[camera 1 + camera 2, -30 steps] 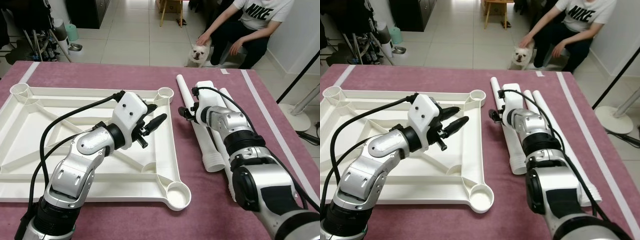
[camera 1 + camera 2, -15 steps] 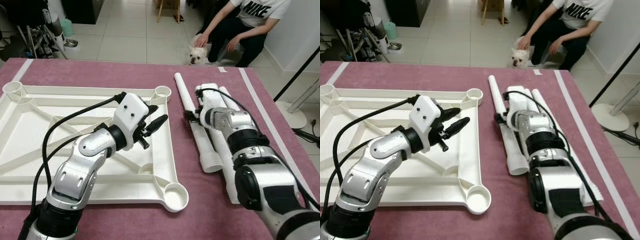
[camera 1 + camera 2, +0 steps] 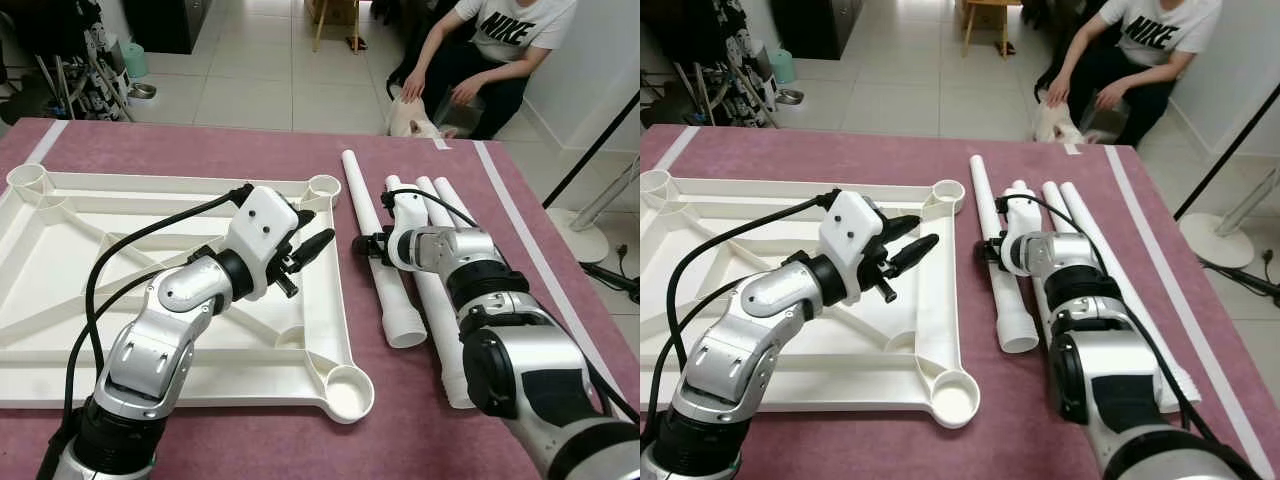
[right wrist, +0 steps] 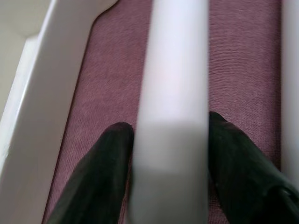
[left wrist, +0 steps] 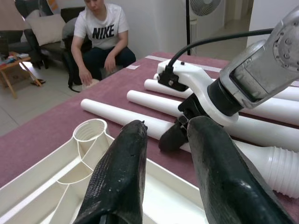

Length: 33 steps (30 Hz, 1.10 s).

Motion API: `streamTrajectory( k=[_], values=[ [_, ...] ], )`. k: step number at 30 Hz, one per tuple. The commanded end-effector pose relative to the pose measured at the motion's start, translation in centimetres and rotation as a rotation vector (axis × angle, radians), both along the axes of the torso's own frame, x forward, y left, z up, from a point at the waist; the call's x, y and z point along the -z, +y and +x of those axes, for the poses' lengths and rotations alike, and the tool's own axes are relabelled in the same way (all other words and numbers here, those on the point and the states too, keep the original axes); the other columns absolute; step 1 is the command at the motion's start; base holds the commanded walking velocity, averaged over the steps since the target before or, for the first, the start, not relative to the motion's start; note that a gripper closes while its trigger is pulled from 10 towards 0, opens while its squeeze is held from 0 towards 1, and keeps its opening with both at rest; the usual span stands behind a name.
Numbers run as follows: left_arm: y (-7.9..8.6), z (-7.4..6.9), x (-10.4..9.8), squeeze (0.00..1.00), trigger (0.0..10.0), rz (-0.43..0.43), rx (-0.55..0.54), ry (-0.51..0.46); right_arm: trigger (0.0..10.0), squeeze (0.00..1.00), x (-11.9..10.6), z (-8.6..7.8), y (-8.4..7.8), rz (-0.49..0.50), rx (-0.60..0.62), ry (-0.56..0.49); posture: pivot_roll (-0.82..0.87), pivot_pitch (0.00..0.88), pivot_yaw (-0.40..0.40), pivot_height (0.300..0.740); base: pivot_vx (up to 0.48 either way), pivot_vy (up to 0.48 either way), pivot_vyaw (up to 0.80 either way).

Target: Building children table

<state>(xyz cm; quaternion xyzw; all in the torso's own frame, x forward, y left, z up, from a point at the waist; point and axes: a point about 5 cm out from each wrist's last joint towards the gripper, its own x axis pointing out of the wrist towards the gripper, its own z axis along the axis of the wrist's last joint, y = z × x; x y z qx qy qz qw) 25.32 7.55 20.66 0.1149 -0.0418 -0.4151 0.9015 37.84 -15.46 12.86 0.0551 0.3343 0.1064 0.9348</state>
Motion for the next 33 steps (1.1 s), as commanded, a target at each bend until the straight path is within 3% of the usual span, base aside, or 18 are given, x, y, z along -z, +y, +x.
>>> streamTrajectory(
  k=[1, 4, 5, 6, 8, 9, 10, 11, 13, 14, 15, 20, 23, 25, 26, 28, 29, 33],
  values=[
    [0.3, 0.2, -0.2, 0.00, 10.0, -0.012, -0.095, -0.019, 0.0, 0.00, -1.1, 0.5, 0.2, 0.045, 0.059, -0.050, 0.03, 0.000, -0.033, 0.740, 0.000, 0.000, 0.00],
    [0.3, 0.2, -0.2, 0.00, 10.0, -0.012, -0.096, -0.020, 0.0, 0.00, -2.2, 0.9, 0.1, 0.051, 0.081, -0.118, 0.03, 0.000, -0.029, 0.740, 0.000, 0.000, 0.00],
    [0.3, 0.3, -0.2, 0.00, 10.0, -0.014, -0.096, -0.020, 0.0, 0.00, -3.9, 1.3, 0.3, 0.102, 0.099, -0.192, 0.03, 0.000, -0.024, 0.740, 0.000, 0.000, 0.00],
    [0.3, 0.3, -0.2, 0.00, 10.0, -0.013, -0.096, -0.020, 3.7, 0.00, -5.8, 1.6, 0.6, 0.136, 0.102, -0.290, 0.03, 0.000, -0.017, 0.740, 0.000, 0.000, 0.00],
    [0.3, 0.3, -0.2, 0.00, 10.0, -0.013, -0.096, -0.020, 3.7, 0.00, -5.8, 1.6, 0.6, 0.136, 0.102, -0.290, 0.03, 0.000, -0.017, 0.740, 0.000, 0.000, 0.00],
    [0.3, 0.4, -0.2, 0.00, 10.0, -0.014, -0.096, -0.021, 10.0, 0.00, -7.6, 1.6, 0.9, 0.186, 0.099, -0.372, 0.03, 0.000, -0.015, 0.740, 0.000, 0.000, 0.00],
    [0.2, 0.5, -0.4, 0.00, 10.0, -0.017, -0.092, -0.023, 10.0, 0.00, -9.7, 1.1, 1.5, 0.218, 0.069, -0.492, 0.02, 0.000, -0.006, 0.740, 0.000, 0.000, 0.00],
    [0.2, 0.5, -0.4, 0.00, 10.0, -0.017, -0.092, -0.023, 10.0, 0.00, -9.7, 1.1, 1.5, 0.218, 0.069, -0.492, 0.02, 0.000, -0.006, 0.740, 0.000, 0.000, 0.00],
    [0.2, 0.9, -0.8, 0.00, 10.0, -0.053, -0.109, -0.023, 10.0, 0.00, -12.4, -0.5, 2.6, 0.187, -0.006, -0.713, 0.02, 0.000, 0.005, 0.740, 0.000, 0.000, 0.00],
    [0.2, 0.9, -0.8, 0.00, 10.0, -0.053, -0.109, -0.023, 10.0, 0.00, -12.4, -0.5, 2.6, 0.187, -0.006, -0.713, 0.02, 0.000, 0.005, 0.740, 0.000, 0.000, 0.00],
    [0.4, 1.5, -1.5, 0.00, 10.0, -0.119, -0.151, -0.019, 10.0, 0.00, -12.9, -1.6, 3.2, 0.096, -0.060, -0.839, 0.02, 0.000, 0.011, 0.740, 0.000, 0.000, 0.00],
    [0.9, 2.3, -2.8, 0.00, 10.0, -0.224, -0.222, -0.017, 10.0, 0.00, -12.8, -3.0, 4.1, -0.042, -0.137, -0.981, 0.02, 0.000, 0.014, 0.740, 0.000, 0.000, 0.00],
    [2.5, 3.7, -5.3, 0.00, 10.0, -0.416, -0.306, -0.025, 10.0, 0.00, -10.9, -4.6, 4.7, -0.232, -0.234, -1.134, 0.02, 0.000, 0.018, 0.740, 0.000, 0.000, 0.00],
    [2.9, 3.9, -5.8, 0.00, 10.0, -0.462, -0.316, -0.021, 10.0, 0.00, -10.7, -5.0, 4.9, -0.257, -0.255, -1.170, 0.02, 0.000, 0.018, 0.740, 0.000, 0.000, 0.00],
    [3.2, 4.1, -6.1, 0.08, 10.0, -0.525, -0.315, -0.009, 10.0, 0.00, -10.5, -5.4, 5.2, -0.286, -0.279, -1.219, 0.03, 0.000, 0.019, 0.740, 0.000, 0.000, 0.00],
    [3.3, 4.2, -6.3, 0.08, 10.0, -0.563, -0.313, 0.001, 10.0, 0.00, -10.5, -5.7, 5.4, -0.302, -0.294, -1.245, 0.03, 0.000, 0.019, 0.740, 0.000, 0.000, 0.00],
    [3.3, 4.2, -6.3, 1.00, 10.0, -0.595, -0.300, 0.013, 10.0, 0.00, -10.3, -6.0, 5.8, -0.333, -0.304, -1.281, 0.03, 0.000, 0.027, 0.740, 0.000, 0.000, 0.00],
    [2.8, 4.8, -6.4, 1.00, 10.0, -0.614, -0.302, 0.033, 10.0, 0.00, -9.9, -7.2, 7.7, -0.367, -0.371, -1.368, 0.03, 0.000, 0.029, 0.740, 0.000, 0.000, 0.00]
  ],
)
